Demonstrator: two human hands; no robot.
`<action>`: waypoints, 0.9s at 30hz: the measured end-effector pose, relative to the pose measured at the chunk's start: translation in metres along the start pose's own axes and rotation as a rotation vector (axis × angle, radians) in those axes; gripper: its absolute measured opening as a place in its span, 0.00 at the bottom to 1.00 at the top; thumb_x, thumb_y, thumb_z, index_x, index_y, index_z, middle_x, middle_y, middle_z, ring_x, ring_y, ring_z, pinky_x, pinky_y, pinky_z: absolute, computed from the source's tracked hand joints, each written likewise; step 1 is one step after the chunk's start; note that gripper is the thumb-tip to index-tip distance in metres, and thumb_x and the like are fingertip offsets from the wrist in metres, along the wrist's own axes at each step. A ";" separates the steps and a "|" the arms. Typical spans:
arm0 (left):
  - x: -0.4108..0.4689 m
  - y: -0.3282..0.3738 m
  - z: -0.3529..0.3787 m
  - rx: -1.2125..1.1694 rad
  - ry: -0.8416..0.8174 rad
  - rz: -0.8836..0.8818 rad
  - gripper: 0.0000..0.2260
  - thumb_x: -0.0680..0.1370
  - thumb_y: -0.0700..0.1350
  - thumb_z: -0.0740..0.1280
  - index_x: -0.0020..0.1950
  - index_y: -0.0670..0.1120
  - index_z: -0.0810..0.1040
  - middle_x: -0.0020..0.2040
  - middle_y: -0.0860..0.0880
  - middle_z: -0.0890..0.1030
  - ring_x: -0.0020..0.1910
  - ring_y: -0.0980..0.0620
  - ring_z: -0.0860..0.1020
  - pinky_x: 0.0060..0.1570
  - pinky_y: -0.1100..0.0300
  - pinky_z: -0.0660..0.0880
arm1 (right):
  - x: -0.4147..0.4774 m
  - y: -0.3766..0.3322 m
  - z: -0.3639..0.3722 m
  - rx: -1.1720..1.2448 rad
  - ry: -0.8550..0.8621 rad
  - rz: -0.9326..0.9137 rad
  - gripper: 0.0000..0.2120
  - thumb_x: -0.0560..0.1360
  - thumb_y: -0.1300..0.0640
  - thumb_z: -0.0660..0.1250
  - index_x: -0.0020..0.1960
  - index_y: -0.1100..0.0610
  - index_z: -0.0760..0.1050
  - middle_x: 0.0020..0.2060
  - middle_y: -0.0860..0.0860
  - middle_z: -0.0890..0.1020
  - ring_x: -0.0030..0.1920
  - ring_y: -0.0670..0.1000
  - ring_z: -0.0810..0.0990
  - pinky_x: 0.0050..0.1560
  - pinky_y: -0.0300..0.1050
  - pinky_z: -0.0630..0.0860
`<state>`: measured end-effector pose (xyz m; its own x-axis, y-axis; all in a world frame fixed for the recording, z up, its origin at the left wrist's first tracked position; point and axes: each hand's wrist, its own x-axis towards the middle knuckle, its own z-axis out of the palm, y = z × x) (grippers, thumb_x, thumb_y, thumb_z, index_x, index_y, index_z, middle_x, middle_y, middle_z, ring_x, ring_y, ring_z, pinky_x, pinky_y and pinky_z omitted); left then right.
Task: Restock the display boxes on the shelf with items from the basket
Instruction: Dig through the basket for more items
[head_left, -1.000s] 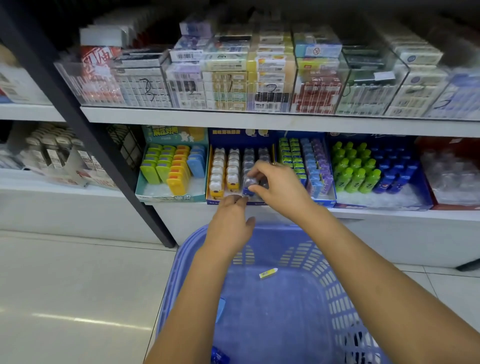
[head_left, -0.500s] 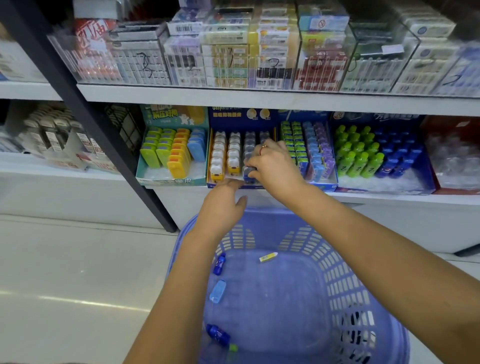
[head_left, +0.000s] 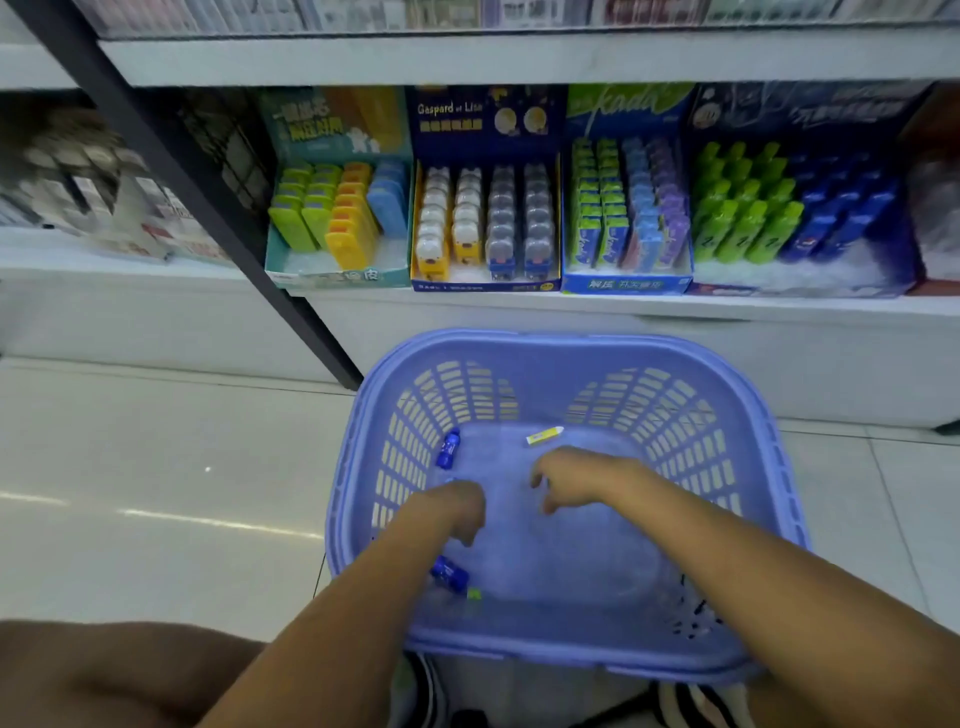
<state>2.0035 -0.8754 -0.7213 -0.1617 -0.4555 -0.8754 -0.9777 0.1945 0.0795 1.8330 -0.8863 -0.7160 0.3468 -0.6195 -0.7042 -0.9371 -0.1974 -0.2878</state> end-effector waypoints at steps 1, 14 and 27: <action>0.006 -0.005 0.011 0.002 -0.040 -0.082 0.17 0.77 0.42 0.65 0.67 0.42 0.74 0.65 0.42 0.75 0.62 0.43 0.75 0.58 0.53 0.72 | 0.004 0.009 0.014 -0.008 -0.069 0.033 0.22 0.73 0.53 0.69 0.66 0.57 0.73 0.62 0.55 0.77 0.62 0.55 0.75 0.57 0.42 0.71; 0.035 -0.020 0.046 -0.020 -0.118 -0.143 0.19 0.71 0.43 0.75 0.58 0.36 0.78 0.57 0.39 0.80 0.56 0.40 0.80 0.52 0.49 0.76 | 0.063 0.021 0.037 0.289 0.261 -0.101 0.20 0.74 0.61 0.65 0.66 0.57 0.72 0.65 0.55 0.73 0.66 0.54 0.71 0.64 0.42 0.65; 0.067 -0.018 0.020 -0.543 0.017 -0.209 0.20 0.78 0.50 0.65 0.66 0.41 0.72 0.63 0.39 0.76 0.61 0.41 0.74 0.55 0.53 0.71 | 0.136 -0.036 0.033 -0.239 0.282 -0.316 0.21 0.77 0.65 0.58 0.69 0.58 0.65 0.69 0.57 0.63 0.65 0.60 0.68 0.59 0.55 0.72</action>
<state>2.0128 -0.8919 -0.7914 0.0440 -0.4511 -0.8914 -0.9169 -0.3726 0.1433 1.9154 -0.9383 -0.8224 0.6226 -0.6762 -0.3939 -0.7820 -0.5573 -0.2793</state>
